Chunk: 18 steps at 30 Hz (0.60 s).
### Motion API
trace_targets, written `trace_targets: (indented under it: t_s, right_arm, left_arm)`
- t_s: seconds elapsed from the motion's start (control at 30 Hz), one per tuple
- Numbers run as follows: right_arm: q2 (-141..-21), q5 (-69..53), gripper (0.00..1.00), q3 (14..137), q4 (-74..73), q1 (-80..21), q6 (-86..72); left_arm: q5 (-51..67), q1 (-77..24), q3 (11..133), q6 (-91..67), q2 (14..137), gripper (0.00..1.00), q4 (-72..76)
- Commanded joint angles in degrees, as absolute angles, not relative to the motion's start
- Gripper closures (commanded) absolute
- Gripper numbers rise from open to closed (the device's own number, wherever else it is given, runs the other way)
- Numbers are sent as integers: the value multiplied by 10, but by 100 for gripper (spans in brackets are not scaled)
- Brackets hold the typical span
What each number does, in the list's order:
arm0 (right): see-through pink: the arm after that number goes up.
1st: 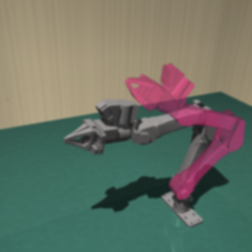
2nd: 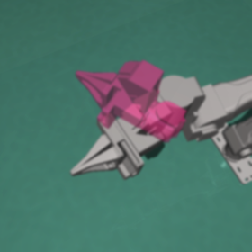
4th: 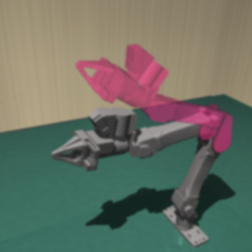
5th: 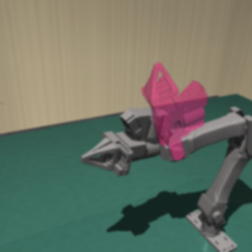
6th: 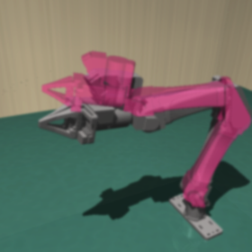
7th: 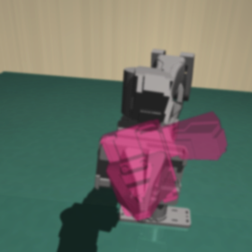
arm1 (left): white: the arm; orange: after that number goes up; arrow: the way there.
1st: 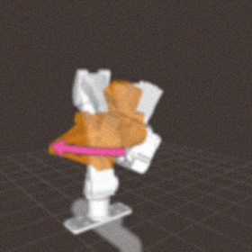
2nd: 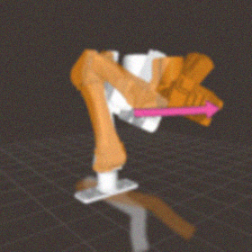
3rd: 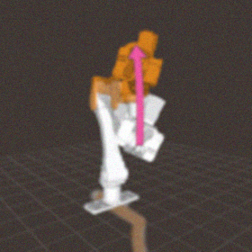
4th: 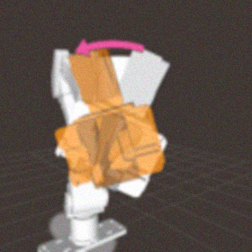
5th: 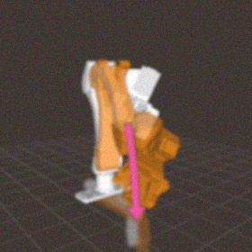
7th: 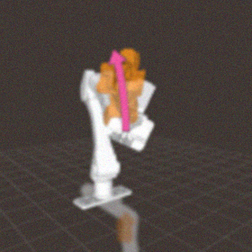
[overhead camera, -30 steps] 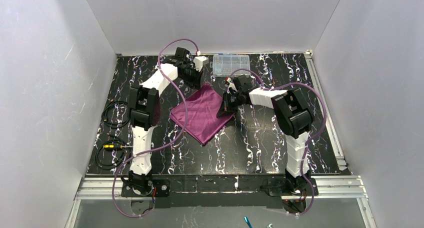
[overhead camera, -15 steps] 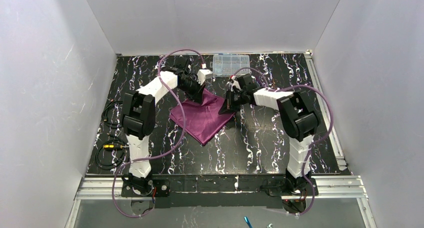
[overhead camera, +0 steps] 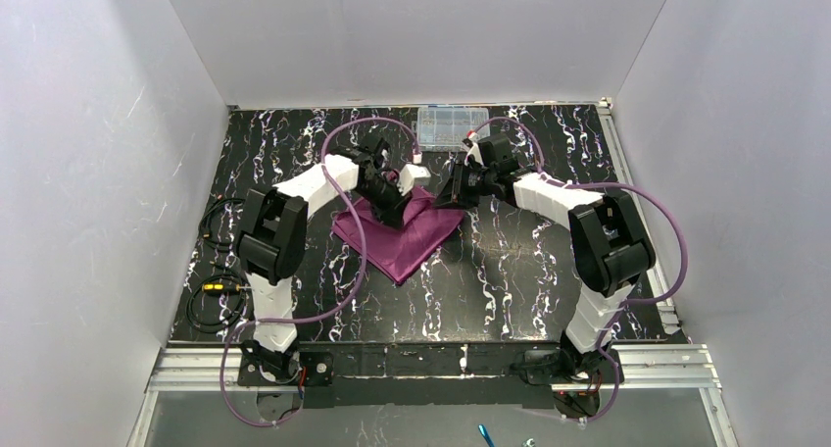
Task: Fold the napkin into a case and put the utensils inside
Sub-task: Fold the top corner of the square-folded napkin at the center of the board.
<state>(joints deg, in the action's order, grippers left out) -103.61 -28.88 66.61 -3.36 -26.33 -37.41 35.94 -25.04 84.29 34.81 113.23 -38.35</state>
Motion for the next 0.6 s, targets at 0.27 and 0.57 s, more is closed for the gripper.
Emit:
trace_targets:
  t_s: [0.27,0.57]
  right_arm:
    - [-1011,-237,79,680,-96,-264,-348]
    - [-998,-220,79,668,-122,-260,-325]
  left_arm:
    - [343,-294,788,428,1037,100,-454]
    - [307,-323,735,481,1010,100,-487]
